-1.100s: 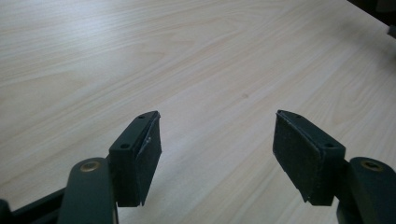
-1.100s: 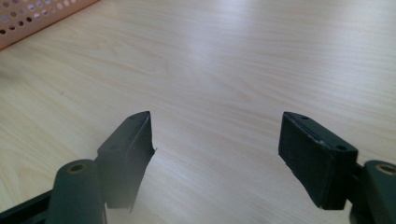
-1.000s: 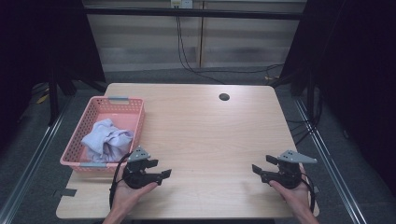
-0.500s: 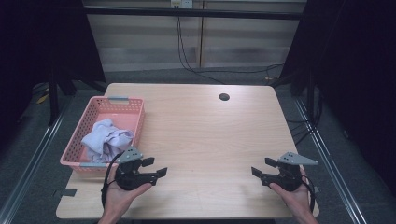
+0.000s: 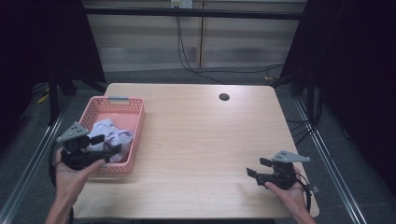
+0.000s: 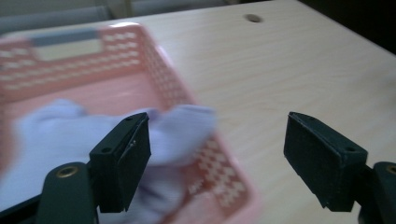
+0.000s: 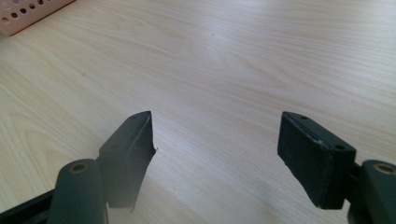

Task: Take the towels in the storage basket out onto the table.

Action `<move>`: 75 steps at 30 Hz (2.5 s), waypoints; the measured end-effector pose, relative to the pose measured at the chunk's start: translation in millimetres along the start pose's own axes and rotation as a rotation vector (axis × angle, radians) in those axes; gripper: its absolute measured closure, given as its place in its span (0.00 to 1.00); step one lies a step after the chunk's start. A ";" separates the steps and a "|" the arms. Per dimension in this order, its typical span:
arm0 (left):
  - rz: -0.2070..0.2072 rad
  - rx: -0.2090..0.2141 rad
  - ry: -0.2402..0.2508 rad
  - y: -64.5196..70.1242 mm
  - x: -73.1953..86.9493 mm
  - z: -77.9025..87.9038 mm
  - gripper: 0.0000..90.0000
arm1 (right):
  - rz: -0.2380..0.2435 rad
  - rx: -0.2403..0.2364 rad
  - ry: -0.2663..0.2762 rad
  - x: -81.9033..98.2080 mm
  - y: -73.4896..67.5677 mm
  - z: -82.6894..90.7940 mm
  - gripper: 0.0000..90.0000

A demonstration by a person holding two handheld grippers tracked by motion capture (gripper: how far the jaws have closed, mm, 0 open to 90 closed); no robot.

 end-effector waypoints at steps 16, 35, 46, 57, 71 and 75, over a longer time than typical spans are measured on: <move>0.086 -0.028 -0.169 -90.7 45.5 -24.5 0.18 | 0.014 -0.014 -0.017 2.0 -2.4 -3.8 0.27; 0.048 0.021 -0.520 -100.6 69.9 -64.3 0.00 | 0.024 -0.023 -0.030 3.2 -3.6 -4.8 0.27; 0.042 0.076 -0.686 -99.7 83.4 -80.9 0.00 | 0.034 -0.051 -0.036 3.8 -7.6 -5.0 0.27; -0.043 0.001 -0.811 -97.5 91.9 -94.6 0.00 | 0.044 -0.062 -0.047 4.5 -8.3 -8.3 0.27; 0.049 -0.028 -0.732 -106.2 85.3 -86.0 0.33 | 0.049 -0.062 -0.041 3.9 -9.5 -6.1 0.27; 0.044 -0.033 -0.713 -104.0 81.8 -84.9 0.44 | 0.044 -0.058 -0.042 3.2 -8.3 -6.8 0.27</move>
Point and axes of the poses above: each handheld gripper's, and its own axes: z roughly backward along the jaws, x roughly out of its underside, y roughly to its right, the point moved 9 cm from there along -z, roughly forward along the jaws, and after that the axes turned 11 degrees about -z, right-handed, at the moved point
